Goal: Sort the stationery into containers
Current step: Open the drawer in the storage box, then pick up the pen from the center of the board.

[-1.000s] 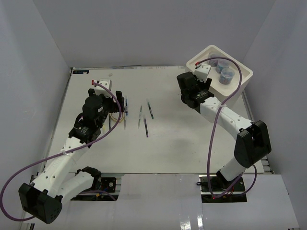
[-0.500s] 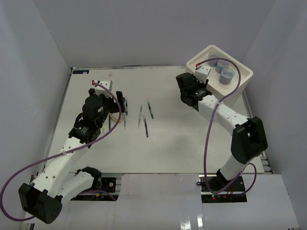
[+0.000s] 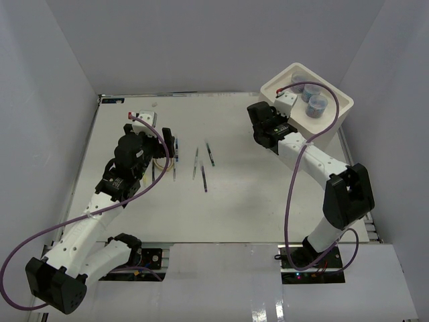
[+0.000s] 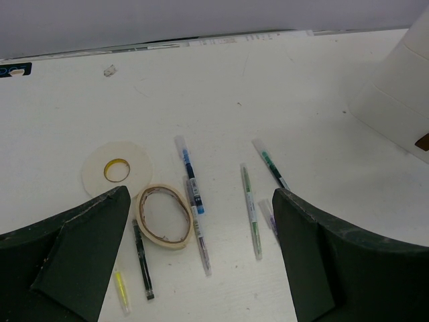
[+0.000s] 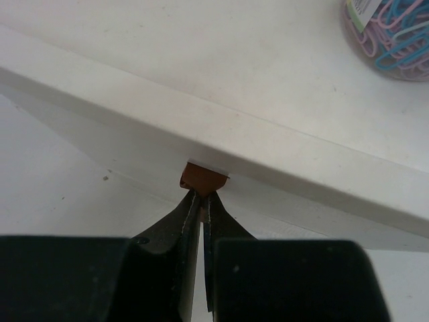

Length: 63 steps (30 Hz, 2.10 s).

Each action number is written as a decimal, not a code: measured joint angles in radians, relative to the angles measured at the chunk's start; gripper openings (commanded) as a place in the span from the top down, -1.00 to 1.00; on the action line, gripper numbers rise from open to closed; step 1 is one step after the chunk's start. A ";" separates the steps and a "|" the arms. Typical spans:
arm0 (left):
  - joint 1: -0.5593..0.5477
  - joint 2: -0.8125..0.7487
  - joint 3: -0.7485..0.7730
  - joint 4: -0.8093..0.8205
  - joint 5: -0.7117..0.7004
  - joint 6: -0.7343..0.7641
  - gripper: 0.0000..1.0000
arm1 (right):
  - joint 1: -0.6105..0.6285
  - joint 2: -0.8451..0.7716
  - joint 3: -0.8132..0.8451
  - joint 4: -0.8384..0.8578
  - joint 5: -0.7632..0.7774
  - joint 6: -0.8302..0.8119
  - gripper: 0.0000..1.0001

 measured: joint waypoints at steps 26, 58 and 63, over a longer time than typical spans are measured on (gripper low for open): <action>0.006 -0.005 0.000 0.000 0.012 0.000 -0.96 | 0.179 -0.186 -0.158 0.003 -0.096 0.062 0.85; 0.064 0.140 -0.004 -0.154 -0.060 -0.146 -0.96 | 0.315 -0.400 -0.376 0.121 -0.631 -0.230 -0.73; 0.065 0.093 -0.052 -0.141 -0.079 -0.144 -0.96 | 0.375 -0.217 -0.358 0.175 -0.665 -0.253 -0.68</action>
